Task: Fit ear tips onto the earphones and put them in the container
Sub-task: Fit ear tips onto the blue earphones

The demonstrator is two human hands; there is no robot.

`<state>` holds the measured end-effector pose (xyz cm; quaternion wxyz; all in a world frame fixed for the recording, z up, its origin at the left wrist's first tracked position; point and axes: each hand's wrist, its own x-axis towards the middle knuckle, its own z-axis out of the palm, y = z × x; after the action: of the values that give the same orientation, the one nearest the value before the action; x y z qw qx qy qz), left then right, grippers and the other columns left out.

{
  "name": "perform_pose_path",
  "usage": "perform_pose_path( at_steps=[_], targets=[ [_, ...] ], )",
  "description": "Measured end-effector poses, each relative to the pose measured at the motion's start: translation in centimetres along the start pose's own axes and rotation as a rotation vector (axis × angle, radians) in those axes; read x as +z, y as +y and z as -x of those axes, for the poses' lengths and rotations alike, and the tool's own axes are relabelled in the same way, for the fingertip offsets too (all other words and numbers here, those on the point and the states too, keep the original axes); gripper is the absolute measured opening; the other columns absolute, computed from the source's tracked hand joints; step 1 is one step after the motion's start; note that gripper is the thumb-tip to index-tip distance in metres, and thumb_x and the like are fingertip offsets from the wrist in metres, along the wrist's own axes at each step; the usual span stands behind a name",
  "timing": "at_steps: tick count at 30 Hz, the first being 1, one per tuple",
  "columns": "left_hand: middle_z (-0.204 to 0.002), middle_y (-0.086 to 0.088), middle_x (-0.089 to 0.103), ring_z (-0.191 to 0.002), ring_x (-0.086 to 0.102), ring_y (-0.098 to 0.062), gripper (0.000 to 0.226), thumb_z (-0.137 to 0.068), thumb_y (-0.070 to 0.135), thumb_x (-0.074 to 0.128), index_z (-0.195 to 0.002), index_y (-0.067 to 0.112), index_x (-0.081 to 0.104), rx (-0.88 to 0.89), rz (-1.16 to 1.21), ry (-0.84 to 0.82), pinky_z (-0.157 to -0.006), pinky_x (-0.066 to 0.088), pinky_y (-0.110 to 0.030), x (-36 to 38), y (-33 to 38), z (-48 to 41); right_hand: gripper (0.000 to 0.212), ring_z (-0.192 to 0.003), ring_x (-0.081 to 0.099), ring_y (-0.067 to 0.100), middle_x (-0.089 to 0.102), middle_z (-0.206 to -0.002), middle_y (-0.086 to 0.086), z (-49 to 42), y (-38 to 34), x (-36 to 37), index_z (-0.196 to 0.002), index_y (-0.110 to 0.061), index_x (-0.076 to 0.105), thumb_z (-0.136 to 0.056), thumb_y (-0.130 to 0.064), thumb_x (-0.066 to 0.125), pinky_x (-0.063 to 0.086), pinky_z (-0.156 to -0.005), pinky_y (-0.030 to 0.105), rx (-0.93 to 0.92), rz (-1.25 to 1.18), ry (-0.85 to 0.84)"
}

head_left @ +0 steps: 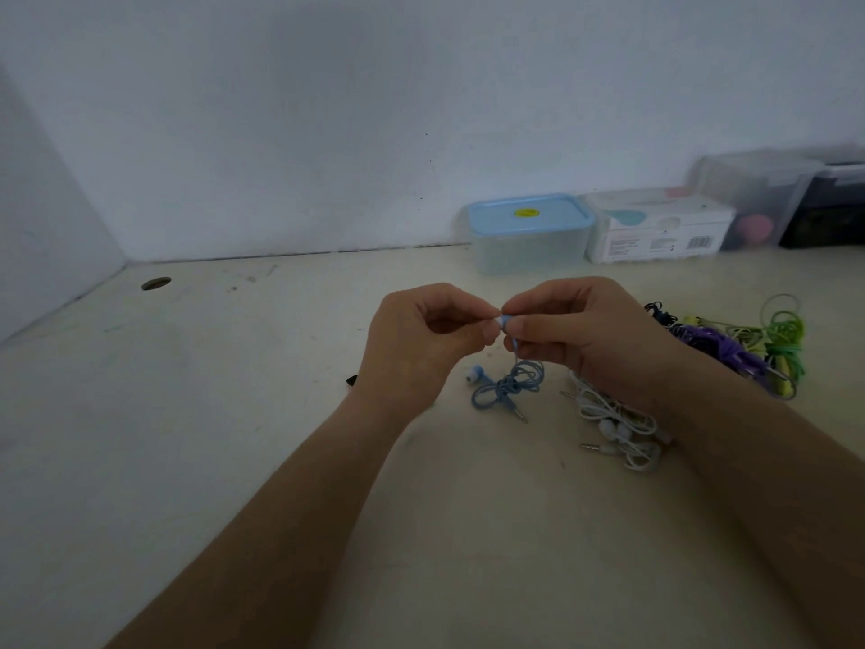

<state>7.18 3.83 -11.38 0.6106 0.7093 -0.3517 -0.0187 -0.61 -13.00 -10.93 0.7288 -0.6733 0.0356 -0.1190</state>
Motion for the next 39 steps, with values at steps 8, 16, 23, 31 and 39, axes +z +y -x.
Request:
perform_pose_path(
  at_steps=[8,16,23,31,39],
  targets=[
    [-0.085,-0.013,0.076,-0.078,0.073,-0.019,0.012,-0.087,0.004,0.068,-0.098,0.005,0.074,-0.177,0.238,-0.063,-0.075,0.058,-0.024,-0.3,0.0,0.2,0.016,-0.071,0.070,0.022,0.074,-0.080,0.015,0.0,0.0,0.0,-0.088,-0.004,0.073,-0.074,0.003,0.074,0.058,-0.069,0.027,-0.048,0.036,0.033],
    [-0.085,-0.013,0.075,-0.077,0.073,-0.020,0.011,-0.083,0.007,0.070,-0.094,0.010,0.072,-0.269,0.325,-0.065,-0.074,0.058,-0.026,-0.2,0.0,0.3,0.014,-0.071,0.070,0.022,0.074,-0.079,0.019,0.2,0.1,0.4,-0.084,-0.003,0.074,-0.070,-0.002,0.079,0.058,-0.070,0.027,-0.111,0.127,0.025],
    [-0.084,-0.010,0.075,-0.075,0.071,-0.018,0.011,-0.090,0.010,0.067,-0.100,0.007,0.072,-0.225,0.245,-0.055,-0.073,0.059,-0.026,-0.3,-0.3,0.1,0.017,-0.072,0.070,0.023,0.074,-0.080,0.016,0.1,0.2,0.4,-0.080,-0.010,0.076,-0.063,-0.010,0.079,0.056,-0.069,0.027,-0.081,0.025,0.016],
    [-0.101,0.013,0.068,-0.084,0.061,-0.004,0.020,-0.092,0.015,0.064,-0.102,0.031,0.072,-0.001,-0.725,-0.232,-0.080,0.047,-0.017,-0.6,-1.2,-0.2,0.024,-0.070,0.062,0.015,0.060,-0.079,0.008,-0.1,-0.4,-0.3,-0.107,-0.006,0.072,-0.089,0.006,0.061,0.053,-0.070,0.025,-0.026,0.055,0.007],
    [-0.100,0.005,0.066,-0.086,0.058,-0.012,0.024,-0.086,0.014,0.070,-0.103,0.030,0.073,0.022,-0.808,-0.336,-0.083,0.050,-0.035,0.1,-1.4,0.0,0.015,-0.074,0.065,0.018,0.067,-0.078,0.010,0.0,-0.2,-0.5,-0.100,-0.008,0.073,-0.090,-0.001,0.065,0.055,-0.075,0.026,-0.030,0.138,-0.004]
  ],
)
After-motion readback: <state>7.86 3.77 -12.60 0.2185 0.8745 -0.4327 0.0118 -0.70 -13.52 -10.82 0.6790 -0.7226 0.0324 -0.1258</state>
